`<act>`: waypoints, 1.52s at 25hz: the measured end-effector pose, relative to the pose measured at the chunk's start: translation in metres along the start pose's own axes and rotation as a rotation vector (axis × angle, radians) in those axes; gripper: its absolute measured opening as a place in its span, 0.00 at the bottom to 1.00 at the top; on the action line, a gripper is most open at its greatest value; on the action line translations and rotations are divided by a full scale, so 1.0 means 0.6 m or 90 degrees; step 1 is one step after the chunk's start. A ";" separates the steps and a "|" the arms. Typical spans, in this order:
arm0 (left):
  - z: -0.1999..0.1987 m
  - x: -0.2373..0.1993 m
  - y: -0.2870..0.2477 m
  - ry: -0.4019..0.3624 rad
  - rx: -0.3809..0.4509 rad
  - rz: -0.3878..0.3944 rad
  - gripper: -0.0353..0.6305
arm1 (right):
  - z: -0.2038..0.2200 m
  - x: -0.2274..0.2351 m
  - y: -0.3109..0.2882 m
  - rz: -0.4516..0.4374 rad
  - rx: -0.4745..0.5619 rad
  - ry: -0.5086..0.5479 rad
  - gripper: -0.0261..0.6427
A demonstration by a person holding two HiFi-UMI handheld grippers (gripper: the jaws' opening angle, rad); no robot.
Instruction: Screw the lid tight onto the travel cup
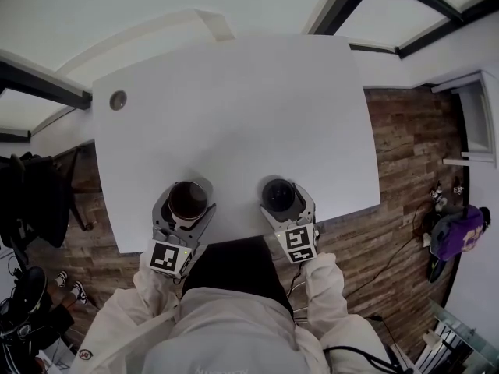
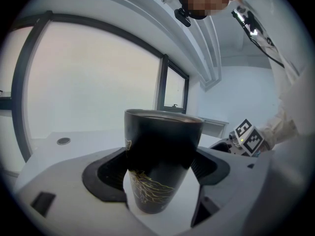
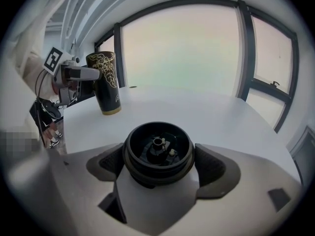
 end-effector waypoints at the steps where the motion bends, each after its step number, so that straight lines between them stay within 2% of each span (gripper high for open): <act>1: -0.003 0.000 0.000 0.001 0.000 -0.002 0.66 | -0.001 -0.001 0.000 -0.001 -0.001 0.003 0.70; 5: -0.007 0.002 0.003 0.005 0.002 -0.007 0.66 | -0.005 -0.005 0.000 -0.008 -0.011 0.013 0.70; 8: 0.000 0.002 0.002 0.005 0.009 -0.003 0.66 | -0.007 -0.003 0.000 -0.022 -0.019 -0.007 0.70; 16: 0.010 0.000 0.002 0.006 0.000 -0.004 0.66 | -0.021 -0.006 0.015 -0.047 0.007 -0.050 0.70; 21: 0.012 0.001 0.006 0.009 0.009 0.006 0.66 | -0.028 -0.005 0.034 -0.085 0.040 -0.111 0.70; 25: -0.004 0.004 0.021 -0.019 0.005 0.008 0.66 | -0.040 -0.005 0.050 -0.108 0.069 -0.150 0.70; 31: 0.020 -0.003 0.052 -0.040 0.009 -0.012 0.66 | -0.076 -0.008 0.082 -0.120 0.107 -0.154 0.70; 35: 0.007 -0.005 0.098 -0.003 -0.013 -0.012 0.66 | -0.115 -0.006 0.118 -0.135 0.145 -0.158 0.70; 38: -0.009 -0.025 0.144 0.001 -0.017 -0.026 0.66 | -0.160 -0.012 0.155 -0.147 0.186 -0.146 0.70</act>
Point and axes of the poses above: the fingertips, and each gripper's own axes: y backward along the fingers, x to its right, z out of its underside, the point moved 2 cm from there along y, backward along the fingers, and after that the axes turned 15 degrees about -x, right-handed, at the moved point
